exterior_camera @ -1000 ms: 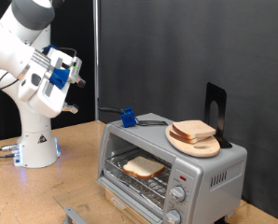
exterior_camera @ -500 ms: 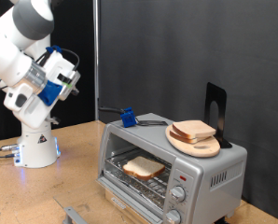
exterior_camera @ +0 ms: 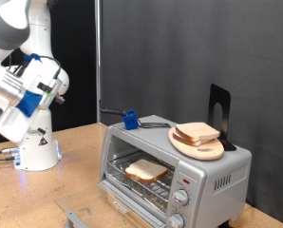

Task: Make a piece of toast with the oven

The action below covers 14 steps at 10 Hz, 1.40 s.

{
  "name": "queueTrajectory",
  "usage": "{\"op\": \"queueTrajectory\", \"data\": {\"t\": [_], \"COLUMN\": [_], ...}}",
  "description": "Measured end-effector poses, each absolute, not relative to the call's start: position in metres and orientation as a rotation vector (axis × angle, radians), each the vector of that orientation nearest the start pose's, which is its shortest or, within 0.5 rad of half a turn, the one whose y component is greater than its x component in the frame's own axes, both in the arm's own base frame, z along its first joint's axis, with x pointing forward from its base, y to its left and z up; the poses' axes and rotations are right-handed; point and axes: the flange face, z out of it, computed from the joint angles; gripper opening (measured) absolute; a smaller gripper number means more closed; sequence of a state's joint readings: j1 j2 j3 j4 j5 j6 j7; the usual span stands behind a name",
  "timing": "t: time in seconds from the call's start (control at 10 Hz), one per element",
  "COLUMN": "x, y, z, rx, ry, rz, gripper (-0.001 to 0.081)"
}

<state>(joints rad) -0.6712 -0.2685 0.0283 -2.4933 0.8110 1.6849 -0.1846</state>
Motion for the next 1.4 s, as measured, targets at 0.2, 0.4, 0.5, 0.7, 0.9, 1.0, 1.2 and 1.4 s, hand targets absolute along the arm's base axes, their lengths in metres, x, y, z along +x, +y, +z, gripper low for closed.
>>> {"op": "queueTrajectory", "data": {"t": [0.2, 0.4, 0.5, 0.7, 0.9, 1.0, 1.2, 1.4], "x": [0.353, 0.345, 0.341, 0.343, 0.355, 0.362, 0.374, 0.383], "y": [-0.178, -0.177, -0.185, -0.199, -0.208, -0.208, -0.205, -0.199], "z": [0.374, 0.38, 0.378, 0.357, 0.326, 0.311, 0.281, 0.251], "rx": [-2.062, -2.001, -1.984, -1.999, -2.041, -2.068, -2.111, -2.135], "ry": [0.877, 0.814, 0.799, 0.842, 0.919, 0.945, 0.974, 0.985], "rz": [0.18, 0.263, 0.253, 0.207, 0.144, 0.136, 0.119, 0.104], "gripper": [0.0808, 0.0808, 0.0808, 0.0808, 0.0808, 0.0808, 0.0808, 0.0808]}}
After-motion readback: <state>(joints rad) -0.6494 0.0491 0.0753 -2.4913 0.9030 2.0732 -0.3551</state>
